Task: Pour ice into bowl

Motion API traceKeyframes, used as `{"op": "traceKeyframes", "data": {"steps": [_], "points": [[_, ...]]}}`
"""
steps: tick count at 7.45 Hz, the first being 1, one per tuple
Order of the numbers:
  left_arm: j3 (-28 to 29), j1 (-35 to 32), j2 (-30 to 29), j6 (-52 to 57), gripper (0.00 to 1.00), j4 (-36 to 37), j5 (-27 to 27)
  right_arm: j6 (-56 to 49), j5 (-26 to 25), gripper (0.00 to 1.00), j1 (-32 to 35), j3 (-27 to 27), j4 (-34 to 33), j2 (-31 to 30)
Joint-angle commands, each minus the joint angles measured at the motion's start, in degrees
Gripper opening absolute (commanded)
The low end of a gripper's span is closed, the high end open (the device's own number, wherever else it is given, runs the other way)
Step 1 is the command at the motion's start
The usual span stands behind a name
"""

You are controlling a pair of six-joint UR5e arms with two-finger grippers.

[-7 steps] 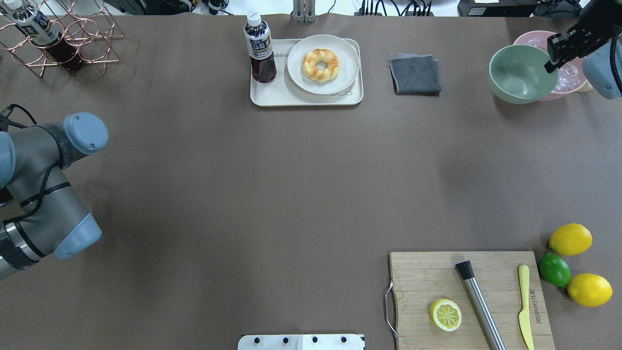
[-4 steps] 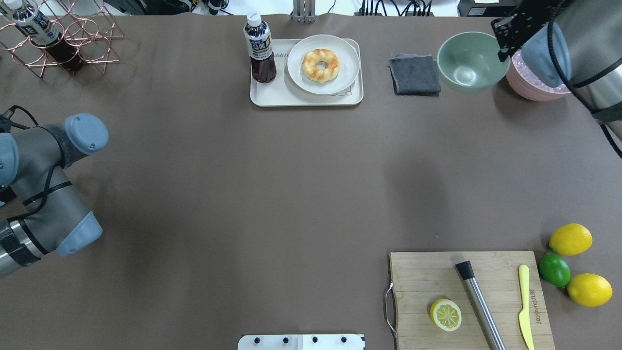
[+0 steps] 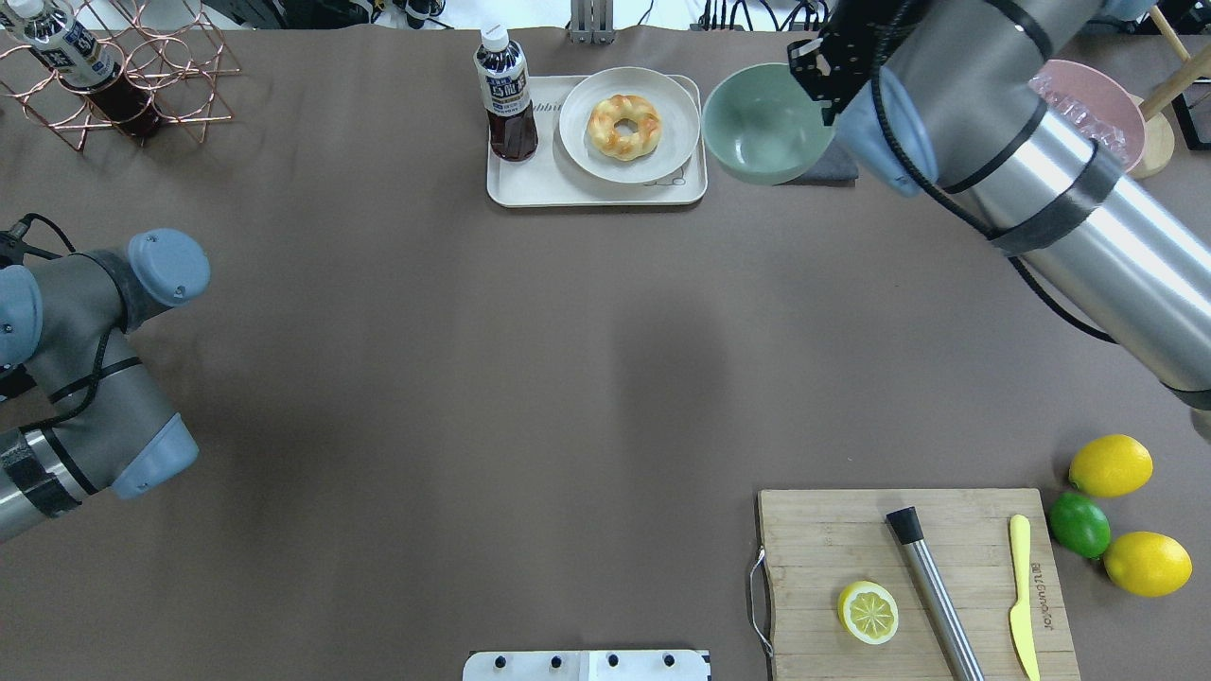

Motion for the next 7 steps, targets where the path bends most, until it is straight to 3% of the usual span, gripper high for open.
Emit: {"op": "traceKeyframes", "data": {"steps": [1,5,7], "points": [[0.78,0.07,0.0,-0.49,0.97,-0.15,-0.09,11.49,-5.11,0.0,-9.02,-5.76,0.97,10.13],[0.78,1.81,0.26,-3.91,0.97,-0.06,-0.53,21.19,-13.73,0.0,-20.46,-17.36,5.73,22.71],[0.96,2.62,0.52,-5.23,0.97,0.02,-0.53,25.57,-18.82,0.0,-25.82,-20.99,12.37,23.62]]}}
